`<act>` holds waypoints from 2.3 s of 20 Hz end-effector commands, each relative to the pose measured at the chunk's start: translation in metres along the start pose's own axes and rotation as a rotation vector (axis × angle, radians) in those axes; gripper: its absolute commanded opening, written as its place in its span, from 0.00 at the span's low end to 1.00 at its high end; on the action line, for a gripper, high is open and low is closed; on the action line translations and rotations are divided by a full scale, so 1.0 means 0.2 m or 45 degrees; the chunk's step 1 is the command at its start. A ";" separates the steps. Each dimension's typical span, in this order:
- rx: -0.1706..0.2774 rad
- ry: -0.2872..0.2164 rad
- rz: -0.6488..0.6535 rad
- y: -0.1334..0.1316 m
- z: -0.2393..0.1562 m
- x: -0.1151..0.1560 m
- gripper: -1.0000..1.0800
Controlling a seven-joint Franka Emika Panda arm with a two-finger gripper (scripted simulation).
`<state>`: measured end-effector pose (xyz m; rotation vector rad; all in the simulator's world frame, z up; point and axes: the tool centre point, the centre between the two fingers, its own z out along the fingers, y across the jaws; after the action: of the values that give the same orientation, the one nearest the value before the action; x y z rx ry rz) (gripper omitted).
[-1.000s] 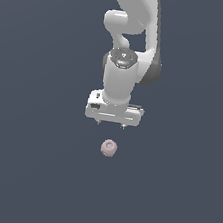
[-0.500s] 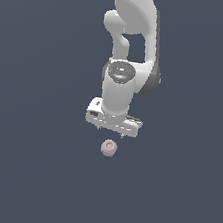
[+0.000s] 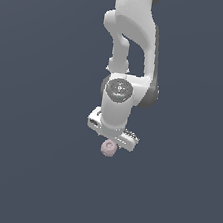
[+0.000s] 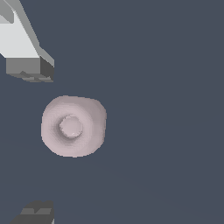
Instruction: Pick up the object and move it to a goal position.
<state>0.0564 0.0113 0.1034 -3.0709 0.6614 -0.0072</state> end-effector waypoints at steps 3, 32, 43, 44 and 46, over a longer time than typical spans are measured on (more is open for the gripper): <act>-0.001 -0.004 0.074 -0.02 0.05 0.02 0.96; -0.002 -0.006 0.108 -0.02 0.32 0.03 0.00; -0.002 -0.006 0.108 -0.04 0.29 0.02 0.00; -0.002 -0.006 0.108 -0.05 0.28 0.02 0.00; -0.002 -0.006 0.108 -0.07 0.24 0.01 0.00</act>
<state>0.0635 0.0192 0.0497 -3.0407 0.7928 0.0022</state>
